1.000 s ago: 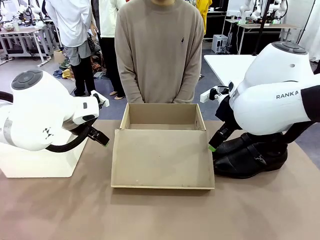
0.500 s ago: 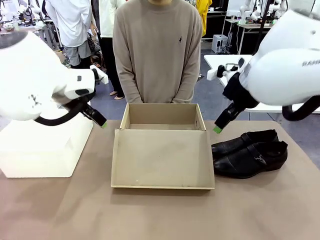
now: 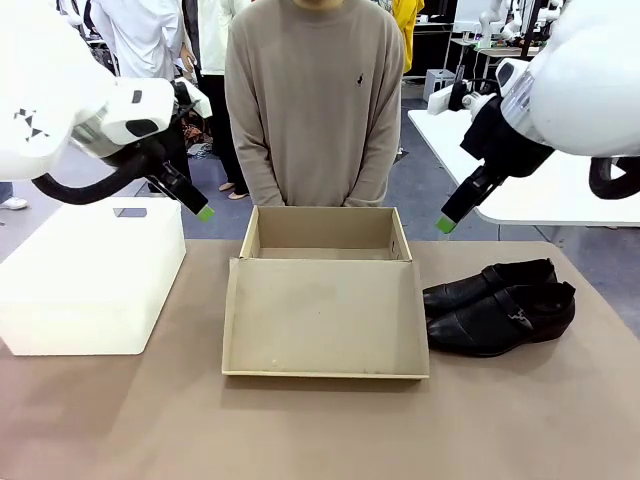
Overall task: Pack the shoes into the box.
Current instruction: Place one shoe of the Shoes into the Shoes Box.
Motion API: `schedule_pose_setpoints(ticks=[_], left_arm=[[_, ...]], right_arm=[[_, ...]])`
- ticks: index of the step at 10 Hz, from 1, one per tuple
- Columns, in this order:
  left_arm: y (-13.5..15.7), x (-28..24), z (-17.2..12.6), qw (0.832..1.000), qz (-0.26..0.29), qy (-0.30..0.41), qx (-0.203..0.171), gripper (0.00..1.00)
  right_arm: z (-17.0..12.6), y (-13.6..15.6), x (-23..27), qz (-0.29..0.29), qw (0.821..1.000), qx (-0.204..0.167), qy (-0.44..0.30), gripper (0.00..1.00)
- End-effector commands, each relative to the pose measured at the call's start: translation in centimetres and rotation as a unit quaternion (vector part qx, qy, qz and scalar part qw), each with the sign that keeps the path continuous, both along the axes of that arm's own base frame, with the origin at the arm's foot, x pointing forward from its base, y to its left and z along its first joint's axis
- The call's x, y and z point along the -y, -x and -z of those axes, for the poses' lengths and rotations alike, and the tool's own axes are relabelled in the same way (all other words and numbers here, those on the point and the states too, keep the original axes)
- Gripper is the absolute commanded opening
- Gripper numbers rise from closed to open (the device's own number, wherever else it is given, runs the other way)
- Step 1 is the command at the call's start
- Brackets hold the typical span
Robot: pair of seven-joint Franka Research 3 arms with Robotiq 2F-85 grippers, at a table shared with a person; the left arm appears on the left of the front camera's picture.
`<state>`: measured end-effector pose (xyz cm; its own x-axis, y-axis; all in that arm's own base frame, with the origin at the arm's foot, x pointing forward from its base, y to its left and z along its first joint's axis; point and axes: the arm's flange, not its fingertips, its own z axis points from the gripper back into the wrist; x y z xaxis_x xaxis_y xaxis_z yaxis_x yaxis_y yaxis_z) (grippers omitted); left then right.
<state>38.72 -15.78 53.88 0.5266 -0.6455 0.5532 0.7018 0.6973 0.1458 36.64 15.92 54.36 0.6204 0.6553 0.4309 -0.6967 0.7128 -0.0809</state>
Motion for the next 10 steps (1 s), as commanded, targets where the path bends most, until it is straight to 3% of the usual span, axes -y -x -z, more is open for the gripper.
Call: schedule_pose_setpoints(ticks=[1, 5, 10], left_arm=[[0.3, -2.0, 0.2, 0.999, 0.019, 0.039, 0.023, 1.00], [0.8, -4.4, 0.0, 0.986, 0.122, 0.095, 0.061, 1.00], [1.0, -6.0, 0.0, 0.981, 0.128, 0.078, 0.122, 1.00]], right_arm=[[0.0, 0.8, 1.6, -0.034, 0.998, 0.021, -0.041, 1.00], [-0.9, 2.1, 4.4, -0.116, 0.987, 0.032, -0.106, 1.00], [-0.9, 1.6, 6.9, -0.135, 0.979, 0.043, -0.147, 1.00]])
